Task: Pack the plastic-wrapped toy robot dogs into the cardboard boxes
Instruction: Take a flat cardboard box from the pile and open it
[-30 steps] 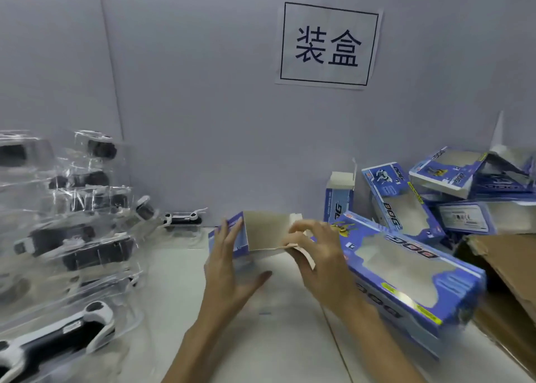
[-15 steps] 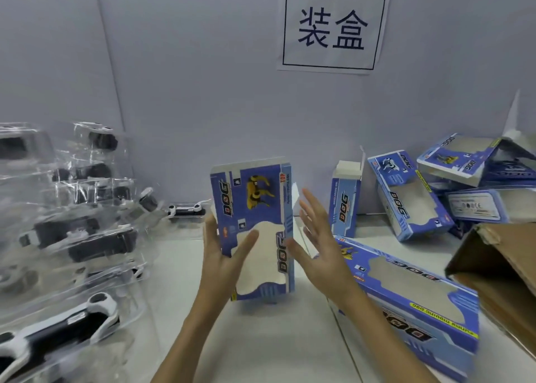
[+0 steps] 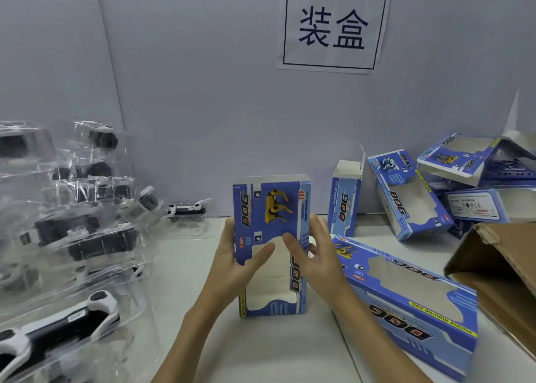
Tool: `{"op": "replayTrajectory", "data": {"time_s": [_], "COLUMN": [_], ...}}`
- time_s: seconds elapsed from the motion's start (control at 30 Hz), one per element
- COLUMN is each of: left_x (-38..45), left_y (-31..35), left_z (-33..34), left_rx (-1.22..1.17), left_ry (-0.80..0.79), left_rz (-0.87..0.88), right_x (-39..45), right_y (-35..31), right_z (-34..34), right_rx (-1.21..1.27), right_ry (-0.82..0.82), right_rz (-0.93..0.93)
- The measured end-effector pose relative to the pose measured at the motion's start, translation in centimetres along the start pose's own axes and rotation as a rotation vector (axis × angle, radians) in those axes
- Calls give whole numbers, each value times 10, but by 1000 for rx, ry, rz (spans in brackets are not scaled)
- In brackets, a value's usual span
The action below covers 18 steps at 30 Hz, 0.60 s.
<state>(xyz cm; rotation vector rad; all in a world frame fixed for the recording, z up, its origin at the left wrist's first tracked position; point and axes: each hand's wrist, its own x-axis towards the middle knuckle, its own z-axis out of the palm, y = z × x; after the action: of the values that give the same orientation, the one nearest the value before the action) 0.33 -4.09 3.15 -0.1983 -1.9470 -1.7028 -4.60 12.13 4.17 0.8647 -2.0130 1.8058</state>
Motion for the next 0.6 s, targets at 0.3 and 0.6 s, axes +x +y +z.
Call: {"op": "replayTrajectory", "data": {"time_s": [0.3, 0.6], "left_x": [2, 5], "left_y": [-7, -12], "left_z": [0, 1], "left_rx": [-19, 63], "left_ry": [6, 106], "left_rz": [-24, 131], "right_x": [2, -13], "right_y": [6, -4], "right_z": [-8, 14], "right_rx": [2, -76], "right_ry": [-41, -41], "right_rz": [70, 42]}}
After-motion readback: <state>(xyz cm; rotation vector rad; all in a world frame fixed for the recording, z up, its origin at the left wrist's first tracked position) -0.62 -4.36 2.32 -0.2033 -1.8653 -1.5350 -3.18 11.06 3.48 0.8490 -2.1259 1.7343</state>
